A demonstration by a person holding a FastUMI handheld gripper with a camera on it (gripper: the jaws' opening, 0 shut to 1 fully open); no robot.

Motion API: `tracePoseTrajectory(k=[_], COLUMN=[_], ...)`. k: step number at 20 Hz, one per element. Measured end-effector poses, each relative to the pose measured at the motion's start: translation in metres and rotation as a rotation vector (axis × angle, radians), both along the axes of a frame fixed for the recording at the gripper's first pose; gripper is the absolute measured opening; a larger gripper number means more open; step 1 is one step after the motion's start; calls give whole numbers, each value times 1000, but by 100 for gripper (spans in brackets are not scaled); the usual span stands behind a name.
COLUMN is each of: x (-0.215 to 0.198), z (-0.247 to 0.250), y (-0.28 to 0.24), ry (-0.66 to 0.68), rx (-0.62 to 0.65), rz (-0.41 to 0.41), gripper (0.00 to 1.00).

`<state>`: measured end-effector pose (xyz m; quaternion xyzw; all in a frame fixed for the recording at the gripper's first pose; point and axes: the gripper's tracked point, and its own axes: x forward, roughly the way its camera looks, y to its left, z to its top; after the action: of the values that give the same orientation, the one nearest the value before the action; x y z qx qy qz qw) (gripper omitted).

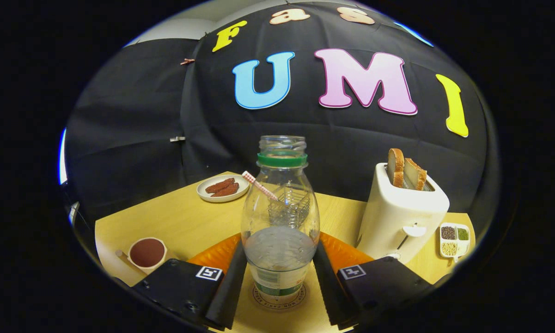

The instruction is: Take the bottle from table, then pour the juice into the cup, finally place the bottle on the coaster

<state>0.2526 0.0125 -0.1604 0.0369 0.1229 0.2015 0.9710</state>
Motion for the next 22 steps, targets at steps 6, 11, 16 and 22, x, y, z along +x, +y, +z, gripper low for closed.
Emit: tracePoseTrajectory(k=[6, 11, 16, 22], x=[-5, -8, -16, -37], z=[-9, -9, 3, 33], y=[7, 11, 8, -12], ry=[-11, -1, -31, -79], rx=[-20, -25, -60, -83], rz=[35, 39, 28, -36], gripper=[78, 80, 99, 98])
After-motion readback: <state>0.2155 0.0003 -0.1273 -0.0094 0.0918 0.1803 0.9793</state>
